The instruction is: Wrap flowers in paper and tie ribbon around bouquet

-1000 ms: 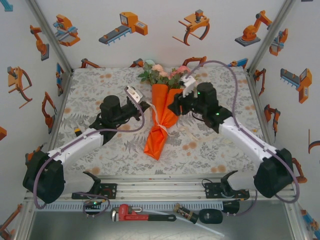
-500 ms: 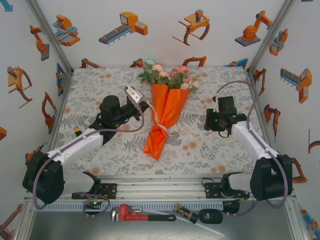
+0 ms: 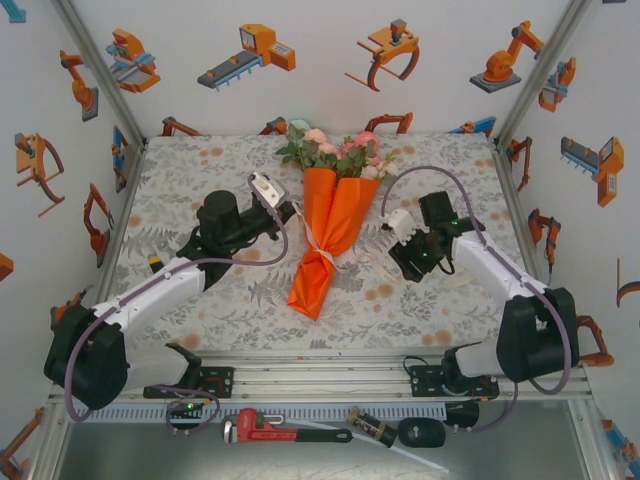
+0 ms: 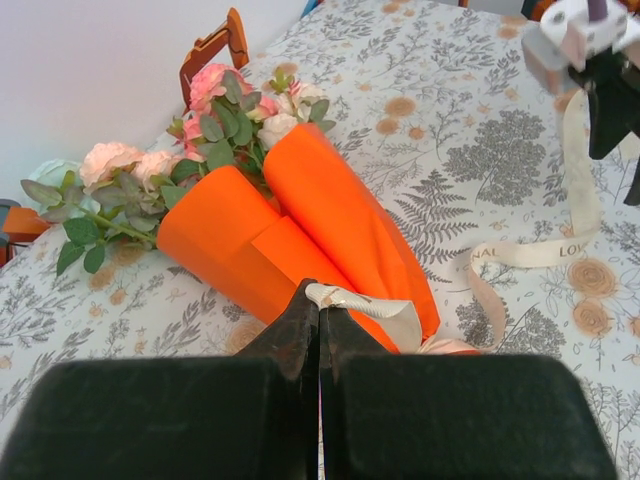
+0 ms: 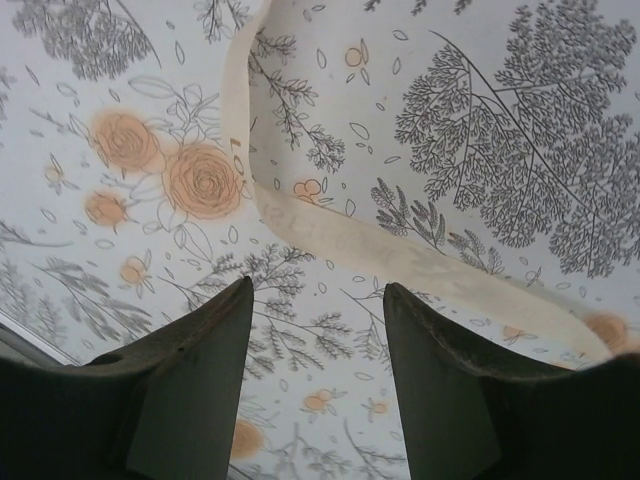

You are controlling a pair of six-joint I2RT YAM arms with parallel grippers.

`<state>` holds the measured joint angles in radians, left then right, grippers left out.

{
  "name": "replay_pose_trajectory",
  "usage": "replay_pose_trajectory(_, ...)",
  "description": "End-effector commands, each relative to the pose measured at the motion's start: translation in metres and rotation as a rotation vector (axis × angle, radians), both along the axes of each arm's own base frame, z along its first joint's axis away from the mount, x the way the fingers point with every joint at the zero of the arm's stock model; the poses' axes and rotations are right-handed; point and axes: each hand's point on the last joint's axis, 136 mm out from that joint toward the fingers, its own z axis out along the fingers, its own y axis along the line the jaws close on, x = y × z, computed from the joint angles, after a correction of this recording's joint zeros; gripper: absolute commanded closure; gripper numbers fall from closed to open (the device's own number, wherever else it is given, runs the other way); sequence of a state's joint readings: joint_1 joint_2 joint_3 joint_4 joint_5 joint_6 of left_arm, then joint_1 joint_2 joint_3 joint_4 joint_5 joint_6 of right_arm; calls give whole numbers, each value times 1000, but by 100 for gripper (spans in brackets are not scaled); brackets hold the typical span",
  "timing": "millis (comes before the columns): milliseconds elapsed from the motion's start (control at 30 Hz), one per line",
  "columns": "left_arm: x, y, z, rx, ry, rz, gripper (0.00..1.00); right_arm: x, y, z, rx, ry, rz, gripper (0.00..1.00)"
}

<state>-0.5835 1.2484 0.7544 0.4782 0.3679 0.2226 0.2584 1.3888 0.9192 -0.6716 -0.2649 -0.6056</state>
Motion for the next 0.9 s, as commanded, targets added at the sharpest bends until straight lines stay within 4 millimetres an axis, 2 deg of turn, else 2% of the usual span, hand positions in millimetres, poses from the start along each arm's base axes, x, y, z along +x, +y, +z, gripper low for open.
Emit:
replay_pose_trajectory(0, -4, 2, 5, 0, -39, -20, 100, -15, -10, -16, -132, 43, 186, 45)
replay_pose_trajectory(267, -4, 5, 6, -10, -45, -17, 100, -4, -2, -42, -129, 89, 255, 46)
replay_pose_trajectory(533, -5, 5, 7, -14, -45, -20, 100, 12, 3, -55, -133, 27, 268, 48)
replay_pose_trajectory(667, -4, 5, 7, -15, -44, -19, 100, 12, 8, -60, -114, 38, 280, 49)
replay_pose_trajectory(867, -3, 5, 7, -15, -44, -15, 100, 13, 7, -69, -130, 65, 282, 59)
